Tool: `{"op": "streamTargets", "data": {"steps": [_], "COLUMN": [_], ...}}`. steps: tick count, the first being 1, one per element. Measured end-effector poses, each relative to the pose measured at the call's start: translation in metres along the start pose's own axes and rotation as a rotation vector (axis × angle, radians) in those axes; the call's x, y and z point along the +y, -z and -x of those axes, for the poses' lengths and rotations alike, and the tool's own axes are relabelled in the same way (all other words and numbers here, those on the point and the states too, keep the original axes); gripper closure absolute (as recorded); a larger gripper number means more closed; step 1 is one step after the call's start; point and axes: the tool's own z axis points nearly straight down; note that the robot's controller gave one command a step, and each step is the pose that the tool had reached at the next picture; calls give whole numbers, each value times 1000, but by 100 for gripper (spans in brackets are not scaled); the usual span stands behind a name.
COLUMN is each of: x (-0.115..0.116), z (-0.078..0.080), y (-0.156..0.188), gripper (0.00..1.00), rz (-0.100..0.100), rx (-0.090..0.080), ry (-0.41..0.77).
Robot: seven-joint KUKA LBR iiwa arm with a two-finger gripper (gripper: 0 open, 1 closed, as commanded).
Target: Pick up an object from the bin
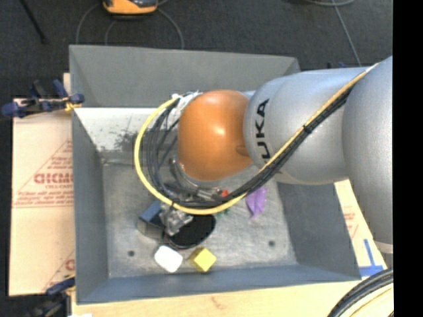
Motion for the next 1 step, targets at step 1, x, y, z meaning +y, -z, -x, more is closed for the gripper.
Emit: {"op": "streamTargets", "data": {"steps": [1], "x": [18], "z": [-23], "y": [-41], "gripper": [100], "rz": [-3], "rx": [-10], "ry": [250]}}
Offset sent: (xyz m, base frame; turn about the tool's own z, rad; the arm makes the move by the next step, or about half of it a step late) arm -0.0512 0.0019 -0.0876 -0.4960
